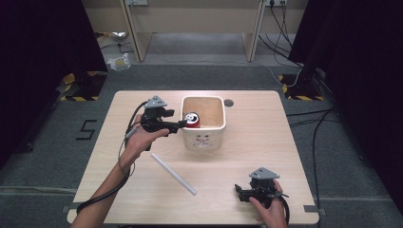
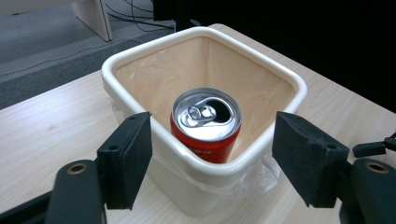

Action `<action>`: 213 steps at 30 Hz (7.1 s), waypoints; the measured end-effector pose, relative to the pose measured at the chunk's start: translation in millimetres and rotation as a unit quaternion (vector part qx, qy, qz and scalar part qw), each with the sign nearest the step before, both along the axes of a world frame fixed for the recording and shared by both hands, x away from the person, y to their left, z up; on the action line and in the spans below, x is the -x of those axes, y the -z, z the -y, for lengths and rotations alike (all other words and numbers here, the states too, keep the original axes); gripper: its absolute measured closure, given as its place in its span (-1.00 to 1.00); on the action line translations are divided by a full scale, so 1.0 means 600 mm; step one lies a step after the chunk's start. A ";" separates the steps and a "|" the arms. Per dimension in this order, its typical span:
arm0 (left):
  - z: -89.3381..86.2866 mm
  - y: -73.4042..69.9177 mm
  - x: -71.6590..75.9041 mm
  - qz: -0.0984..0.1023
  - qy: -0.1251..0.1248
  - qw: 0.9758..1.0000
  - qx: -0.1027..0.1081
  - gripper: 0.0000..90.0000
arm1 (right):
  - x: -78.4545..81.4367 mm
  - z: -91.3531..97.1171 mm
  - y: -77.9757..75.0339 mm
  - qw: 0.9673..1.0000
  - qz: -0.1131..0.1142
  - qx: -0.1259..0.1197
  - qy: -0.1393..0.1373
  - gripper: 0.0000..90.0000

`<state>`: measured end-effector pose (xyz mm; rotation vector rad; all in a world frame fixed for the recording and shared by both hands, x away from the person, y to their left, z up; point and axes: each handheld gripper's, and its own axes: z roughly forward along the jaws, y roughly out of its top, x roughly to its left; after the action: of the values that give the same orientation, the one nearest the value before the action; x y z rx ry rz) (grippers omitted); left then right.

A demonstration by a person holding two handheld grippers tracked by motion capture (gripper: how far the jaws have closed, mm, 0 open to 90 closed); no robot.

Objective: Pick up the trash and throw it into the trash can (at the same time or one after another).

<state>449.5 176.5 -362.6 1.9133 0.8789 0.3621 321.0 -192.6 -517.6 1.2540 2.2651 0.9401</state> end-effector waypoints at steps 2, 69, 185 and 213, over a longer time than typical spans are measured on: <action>-0.005 0.000 0.006 0.003 -0.001 1.000 0.002 -0.37 | 0.000 0.000 0.000 1.000 0.000 -0.001 0.000 -0.82; -0.110 0.234 0.156 -0.082 -0.084 0.993 -0.027 -0.37 | 0.007 -0.008 -0.002 1.000 0.008 -0.012 -0.018 -0.65; -0.153 0.268 0.180 -0.051 -0.102 0.988 -0.099 -0.53 | -0.107 -0.261 -0.179 0.961 0.056 -0.154 -0.223 0.77; -0.153 0.268 0.180 -0.050 -0.103 0.989 -0.099 -0.53 | -0.176 -0.196 -0.286 0.963 0.083 -0.185 -0.180 0.76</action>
<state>341.5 268.3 -523.3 2.0404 1.1486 0.4955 426.7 -75.1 -345.9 0.8612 2.2917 1.5984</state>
